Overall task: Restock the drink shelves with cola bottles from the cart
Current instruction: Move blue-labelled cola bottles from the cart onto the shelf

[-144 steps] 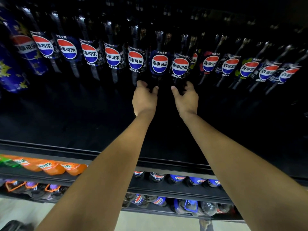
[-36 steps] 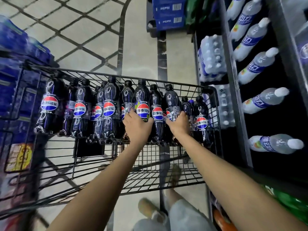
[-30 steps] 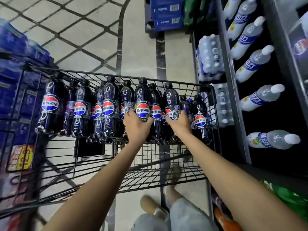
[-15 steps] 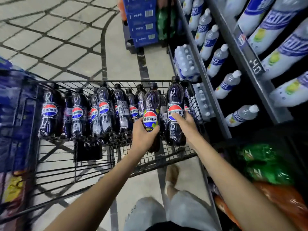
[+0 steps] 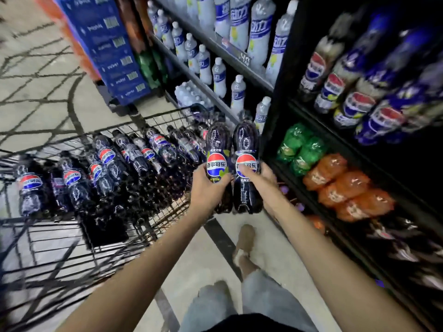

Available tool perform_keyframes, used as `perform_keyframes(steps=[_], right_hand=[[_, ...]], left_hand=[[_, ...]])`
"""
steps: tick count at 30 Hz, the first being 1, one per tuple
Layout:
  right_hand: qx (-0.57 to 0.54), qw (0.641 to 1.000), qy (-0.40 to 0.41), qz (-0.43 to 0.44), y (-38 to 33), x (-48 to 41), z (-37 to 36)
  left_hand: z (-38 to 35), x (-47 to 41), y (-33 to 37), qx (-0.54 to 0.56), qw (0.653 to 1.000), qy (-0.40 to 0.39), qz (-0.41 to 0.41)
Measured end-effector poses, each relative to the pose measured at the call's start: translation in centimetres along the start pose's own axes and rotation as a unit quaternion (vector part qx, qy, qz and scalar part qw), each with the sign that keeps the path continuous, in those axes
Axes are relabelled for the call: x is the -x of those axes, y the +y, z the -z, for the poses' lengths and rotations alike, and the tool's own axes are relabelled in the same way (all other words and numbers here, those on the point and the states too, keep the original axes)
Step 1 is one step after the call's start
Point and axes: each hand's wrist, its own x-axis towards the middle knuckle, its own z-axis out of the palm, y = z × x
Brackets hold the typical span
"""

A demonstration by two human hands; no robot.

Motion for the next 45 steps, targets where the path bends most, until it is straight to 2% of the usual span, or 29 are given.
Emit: perform_keyframes(steps=[5, 10, 18, 25, 32, 38, 45], right_hand=[[-0.022, 0.996, 0.084, 0.013, 2.0, 7.9, 7.5], [-0.097, 0.982, 0.158, 0.024, 3.8, 15.6, 15.6], [-0.102, 0.967, 0.235, 0.015, 7.5, 27.6, 30.9], [-0.103, 0.947, 0.302, 0.033, 9.9, 36.4, 42.2], [-0.052, 0.926, 0.364, 0.079, 10.2, 41.6, 50.8], [-0.011, 0.902, 0.416, 0.117, 9.2, 43.6, 56.3], [0.032, 0.891, 0.433, 0.134, 8.8, 43.6, 61.0]], left_hand=[[-5.0, 6.9, 0.2, -0.026, 0.994, -0.103, -0.04], [-11.6, 14.0, 1.2, -0.037, 0.974, -0.225, -0.014], [-23.8, 27.2, 3.1, -0.046, 0.937, -0.344, -0.03], [-33.2, 37.9, 4.0, -0.034, 0.916, -0.396, -0.047], [-41.4, 43.3, 6.3, -0.059, 0.893, -0.435, -0.1], [-47.3, 45.3, 9.1, -0.074, 0.864, -0.466, -0.173], [-52.9, 45.0, 11.2, -0.091, 0.842, -0.477, -0.234]])
